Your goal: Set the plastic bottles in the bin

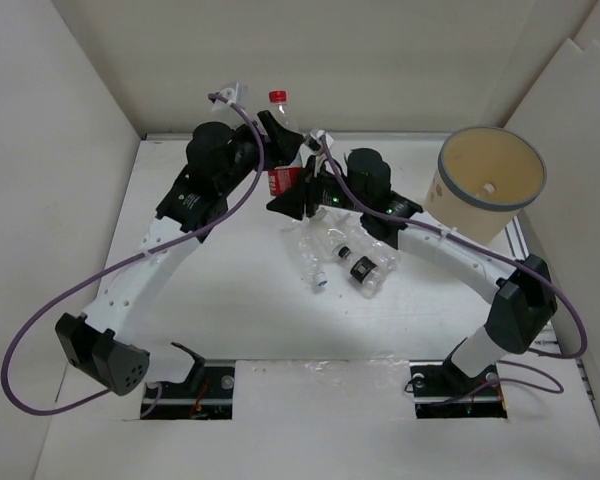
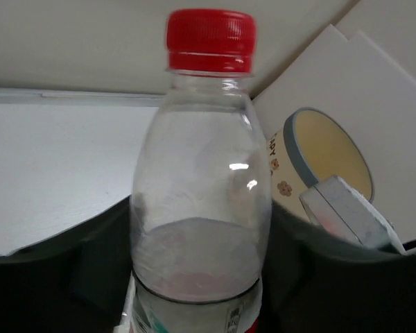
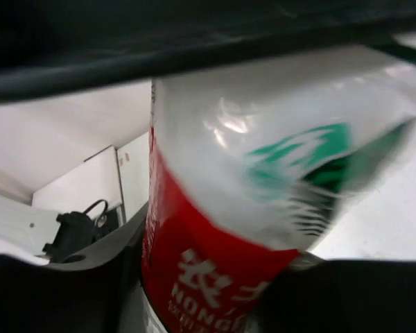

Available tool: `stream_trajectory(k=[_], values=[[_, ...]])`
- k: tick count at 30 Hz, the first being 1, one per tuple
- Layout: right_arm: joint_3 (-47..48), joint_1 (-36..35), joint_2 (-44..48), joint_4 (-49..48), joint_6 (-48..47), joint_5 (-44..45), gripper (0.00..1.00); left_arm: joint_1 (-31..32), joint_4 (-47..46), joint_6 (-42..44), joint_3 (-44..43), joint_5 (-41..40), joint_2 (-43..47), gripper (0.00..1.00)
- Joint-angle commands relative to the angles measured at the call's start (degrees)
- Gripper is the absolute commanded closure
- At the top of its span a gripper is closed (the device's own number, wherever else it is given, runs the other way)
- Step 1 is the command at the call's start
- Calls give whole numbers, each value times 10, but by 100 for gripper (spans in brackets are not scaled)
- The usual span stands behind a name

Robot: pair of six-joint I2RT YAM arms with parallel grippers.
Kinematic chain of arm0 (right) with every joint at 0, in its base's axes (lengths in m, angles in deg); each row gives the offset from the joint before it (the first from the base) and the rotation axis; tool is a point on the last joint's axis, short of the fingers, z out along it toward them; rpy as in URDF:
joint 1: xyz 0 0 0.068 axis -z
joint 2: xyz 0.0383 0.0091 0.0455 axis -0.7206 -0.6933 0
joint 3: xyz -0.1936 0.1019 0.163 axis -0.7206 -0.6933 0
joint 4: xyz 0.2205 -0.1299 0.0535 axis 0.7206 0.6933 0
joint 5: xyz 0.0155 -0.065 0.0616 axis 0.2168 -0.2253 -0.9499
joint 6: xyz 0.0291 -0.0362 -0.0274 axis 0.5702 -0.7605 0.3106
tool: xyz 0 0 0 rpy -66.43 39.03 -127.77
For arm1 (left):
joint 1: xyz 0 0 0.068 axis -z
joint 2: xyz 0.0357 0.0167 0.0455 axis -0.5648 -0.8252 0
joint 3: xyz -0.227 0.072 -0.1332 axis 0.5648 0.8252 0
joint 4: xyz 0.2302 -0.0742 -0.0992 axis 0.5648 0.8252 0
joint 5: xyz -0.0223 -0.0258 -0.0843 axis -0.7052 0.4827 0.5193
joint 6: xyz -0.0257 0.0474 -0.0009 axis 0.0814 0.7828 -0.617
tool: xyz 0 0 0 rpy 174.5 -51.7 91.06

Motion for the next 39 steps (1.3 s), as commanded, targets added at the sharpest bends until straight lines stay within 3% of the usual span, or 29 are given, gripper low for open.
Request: stream_trajectory(k=[1,2,6,13,17,22,23,27,28,29,39], values=[[23,3,2,-64,-12,60,85,7,-19,-21,14,28,32,41],[15,3,9,-64,-12,69,87,7,-26,-21,21,23,39,1],[-14,54,48,-26,-12,123,87,7,-12,-9,14,-18,54,0],[-61,265,177,88,-41,194,86,7,44,-9,20,-136,63,0],[-35,397,189,160,-58,202,85,7,43,-27,50,-105,44,0],[-5,503,189,226,-58,226,85,7,7,-49,103,-65,44,0],[-5,515,183,236,-58,226,82,7,7,-49,112,-65,50,0],[7,538,177,243,-58,211,54,7,2,-49,127,-40,50,0],[7,538,177,243,-58,205,13,7,2,-54,133,-40,50,0],[7,538,177,243,-58,205,0,7,2,-54,133,-34,50,0],[26,518,192,287,-58,283,0,7,61,-90,185,-56,22,0]])
